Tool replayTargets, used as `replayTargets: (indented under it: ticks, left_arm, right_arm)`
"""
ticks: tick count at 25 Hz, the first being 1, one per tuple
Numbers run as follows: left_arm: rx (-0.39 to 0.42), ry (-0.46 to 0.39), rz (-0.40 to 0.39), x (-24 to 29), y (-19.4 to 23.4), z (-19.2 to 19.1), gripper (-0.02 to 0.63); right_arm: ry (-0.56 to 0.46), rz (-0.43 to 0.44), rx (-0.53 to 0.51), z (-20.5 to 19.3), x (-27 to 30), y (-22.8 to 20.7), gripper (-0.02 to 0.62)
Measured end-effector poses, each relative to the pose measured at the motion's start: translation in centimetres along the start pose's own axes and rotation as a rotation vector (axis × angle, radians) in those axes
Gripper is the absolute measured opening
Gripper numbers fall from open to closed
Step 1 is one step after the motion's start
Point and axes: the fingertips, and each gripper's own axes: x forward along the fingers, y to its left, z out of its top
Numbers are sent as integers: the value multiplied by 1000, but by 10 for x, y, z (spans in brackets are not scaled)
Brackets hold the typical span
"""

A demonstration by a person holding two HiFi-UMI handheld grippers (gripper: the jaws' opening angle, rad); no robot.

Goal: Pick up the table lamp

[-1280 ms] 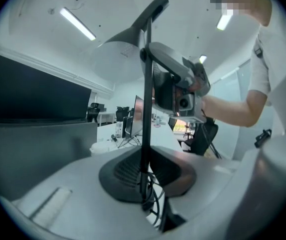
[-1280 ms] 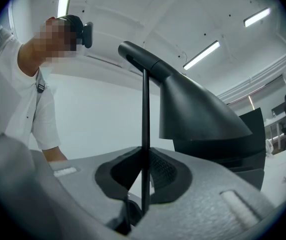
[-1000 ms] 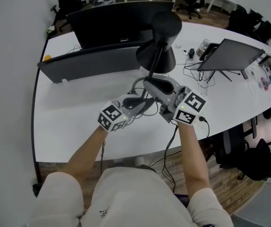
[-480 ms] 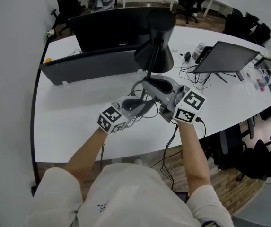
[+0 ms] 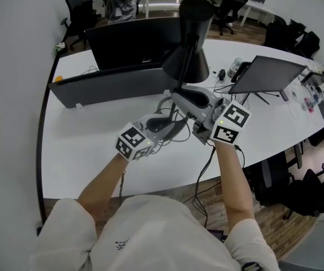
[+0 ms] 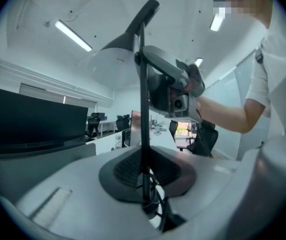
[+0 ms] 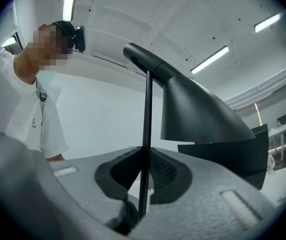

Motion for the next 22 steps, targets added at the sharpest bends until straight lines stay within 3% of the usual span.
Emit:
replayTargets:
  ticks: [7, 22]
  left_arm:
    - [10, -24, 8, -6, 7, 24, 43]
    - [27, -32, 4, -16, 13, 33, 43]
  right_arm:
    - [-12, 6, -6, 23, 7, -4, 38]
    - [-11, 2, -9, 31, 17, -1, 38]
